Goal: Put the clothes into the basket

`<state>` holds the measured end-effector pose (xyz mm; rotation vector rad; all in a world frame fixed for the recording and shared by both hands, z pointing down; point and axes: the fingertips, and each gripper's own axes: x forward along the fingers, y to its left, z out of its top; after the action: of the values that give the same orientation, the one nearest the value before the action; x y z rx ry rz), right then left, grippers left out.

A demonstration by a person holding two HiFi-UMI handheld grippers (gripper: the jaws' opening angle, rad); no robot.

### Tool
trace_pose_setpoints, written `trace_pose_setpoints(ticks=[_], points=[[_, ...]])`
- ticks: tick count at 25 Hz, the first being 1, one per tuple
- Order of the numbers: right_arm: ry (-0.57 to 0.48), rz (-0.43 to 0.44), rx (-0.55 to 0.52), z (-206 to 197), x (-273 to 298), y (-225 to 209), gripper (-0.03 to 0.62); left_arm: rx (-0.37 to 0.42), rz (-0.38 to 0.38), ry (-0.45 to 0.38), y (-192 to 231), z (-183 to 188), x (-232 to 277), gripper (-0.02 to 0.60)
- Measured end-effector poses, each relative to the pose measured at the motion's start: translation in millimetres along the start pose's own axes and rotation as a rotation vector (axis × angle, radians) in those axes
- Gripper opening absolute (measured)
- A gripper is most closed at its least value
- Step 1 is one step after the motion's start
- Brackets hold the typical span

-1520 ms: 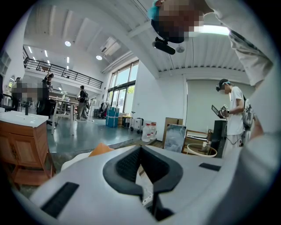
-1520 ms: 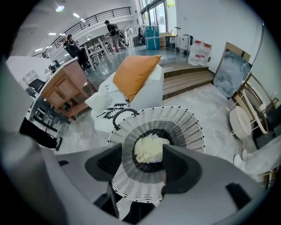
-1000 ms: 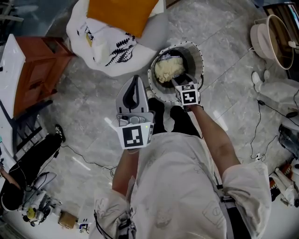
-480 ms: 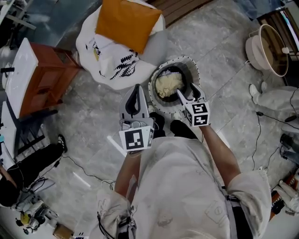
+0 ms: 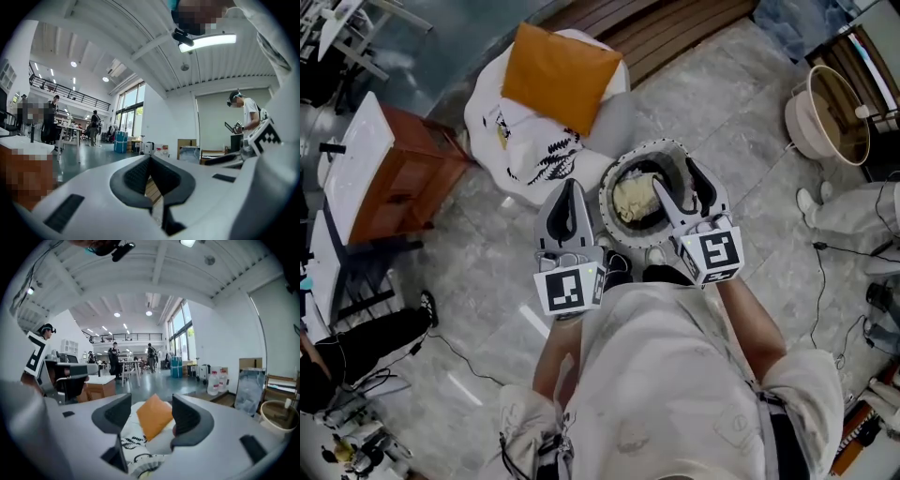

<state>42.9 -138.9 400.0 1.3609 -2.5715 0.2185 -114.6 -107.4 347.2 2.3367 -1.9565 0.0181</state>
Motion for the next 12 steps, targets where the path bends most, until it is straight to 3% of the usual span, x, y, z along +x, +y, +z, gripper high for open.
trace_pose_setpoints(ticks=[6, 12], points=[[-0.223, -0.041, -0.112, 95, -23, -5, 0.258, 0.045, 0.007, -0.094, 1, 52, -9, 0.003], [-0.307, -0.091, -0.191, 134, -37, -9, 0.258, 0.101, 0.014, -0.171, 3, 90, -16, 0.003]])
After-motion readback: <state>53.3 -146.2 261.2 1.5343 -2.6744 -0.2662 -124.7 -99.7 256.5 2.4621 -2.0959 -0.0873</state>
